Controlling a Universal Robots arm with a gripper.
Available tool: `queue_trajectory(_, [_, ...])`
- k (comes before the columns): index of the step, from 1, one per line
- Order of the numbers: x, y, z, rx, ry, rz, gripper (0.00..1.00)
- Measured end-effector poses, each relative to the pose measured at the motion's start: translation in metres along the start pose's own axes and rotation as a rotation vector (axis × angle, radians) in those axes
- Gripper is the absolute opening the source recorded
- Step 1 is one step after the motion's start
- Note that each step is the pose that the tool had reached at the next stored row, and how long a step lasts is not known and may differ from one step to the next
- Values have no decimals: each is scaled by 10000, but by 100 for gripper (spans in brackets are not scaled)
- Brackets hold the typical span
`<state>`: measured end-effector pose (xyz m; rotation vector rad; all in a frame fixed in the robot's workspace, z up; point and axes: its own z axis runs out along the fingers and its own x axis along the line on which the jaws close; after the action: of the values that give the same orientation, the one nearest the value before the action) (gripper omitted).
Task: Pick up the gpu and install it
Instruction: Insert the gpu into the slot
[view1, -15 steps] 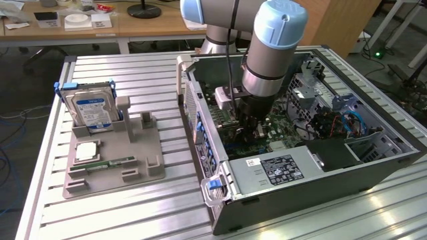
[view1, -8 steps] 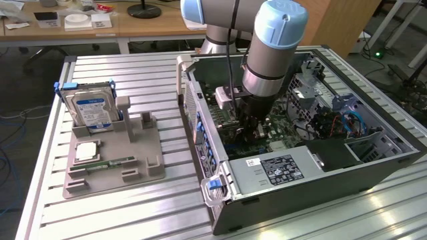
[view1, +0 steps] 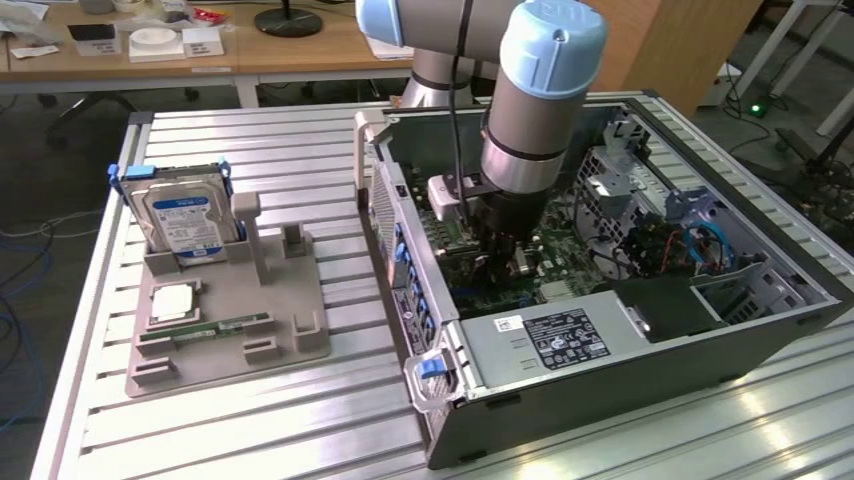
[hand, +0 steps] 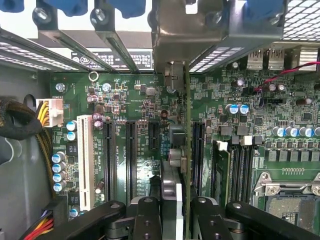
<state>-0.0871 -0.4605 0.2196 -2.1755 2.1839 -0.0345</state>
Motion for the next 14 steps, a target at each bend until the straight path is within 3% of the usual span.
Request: queue_trajectory(14, [2, 13, 49, -5, -9, 4, 28])
